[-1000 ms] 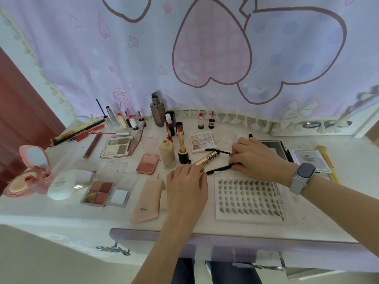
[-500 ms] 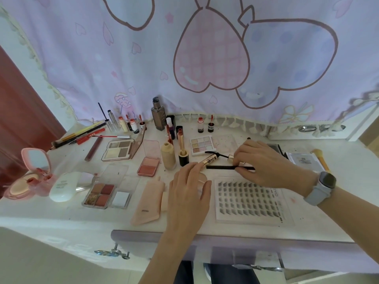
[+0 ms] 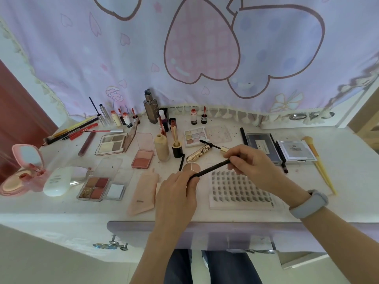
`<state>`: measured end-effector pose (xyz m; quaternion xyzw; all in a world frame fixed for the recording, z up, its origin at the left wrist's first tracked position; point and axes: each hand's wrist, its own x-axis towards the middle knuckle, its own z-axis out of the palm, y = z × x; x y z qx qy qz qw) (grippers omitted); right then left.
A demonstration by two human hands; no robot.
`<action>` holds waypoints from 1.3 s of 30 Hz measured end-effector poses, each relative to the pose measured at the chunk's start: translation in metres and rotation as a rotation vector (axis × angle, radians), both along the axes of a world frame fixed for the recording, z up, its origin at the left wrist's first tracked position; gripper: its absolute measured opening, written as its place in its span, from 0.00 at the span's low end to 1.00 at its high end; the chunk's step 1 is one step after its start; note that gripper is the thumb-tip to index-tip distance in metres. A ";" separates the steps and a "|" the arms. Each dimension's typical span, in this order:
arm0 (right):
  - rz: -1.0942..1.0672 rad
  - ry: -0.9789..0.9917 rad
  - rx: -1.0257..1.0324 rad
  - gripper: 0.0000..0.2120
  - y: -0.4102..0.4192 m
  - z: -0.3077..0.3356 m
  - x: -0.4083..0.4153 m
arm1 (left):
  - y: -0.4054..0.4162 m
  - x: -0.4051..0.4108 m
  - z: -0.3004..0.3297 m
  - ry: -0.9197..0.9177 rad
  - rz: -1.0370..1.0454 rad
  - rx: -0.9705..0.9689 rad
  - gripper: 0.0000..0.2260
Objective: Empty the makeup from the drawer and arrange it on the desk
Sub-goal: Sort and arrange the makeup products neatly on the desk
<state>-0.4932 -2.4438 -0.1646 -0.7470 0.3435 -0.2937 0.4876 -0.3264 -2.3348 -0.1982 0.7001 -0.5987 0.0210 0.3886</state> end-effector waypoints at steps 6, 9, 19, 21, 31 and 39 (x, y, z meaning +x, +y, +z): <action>-0.013 -0.153 0.077 0.10 0.011 0.003 0.008 | 0.005 -0.007 0.005 -0.085 -0.067 0.074 0.10; 0.046 -0.125 0.040 0.10 0.018 0.003 0.013 | 0.004 -0.017 0.009 -0.053 -0.157 0.150 0.18; 0.066 -0.081 0.030 0.11 0.023 -0.003 0.022 | 0.012 -0.008 0.007 0.131 -0.141 0.189 0.12; 0.071 -0.097 0.055 0.11 0.023 -0.003 0.024 | 0.013 -0.007 0.010 0.153 -0.132 0.224 0.09; -0.337 -0.255 -0.105 0.11 0.009 0.011 0.003 | 0.022 0.003 0.017 0.592 -0.023 0.242 0.16; -0.169 0.309 -0.839 0.06 0.044 -0.024 0.022 | 0.019 0.001 0.025 0.789 0.033 0.157 0.07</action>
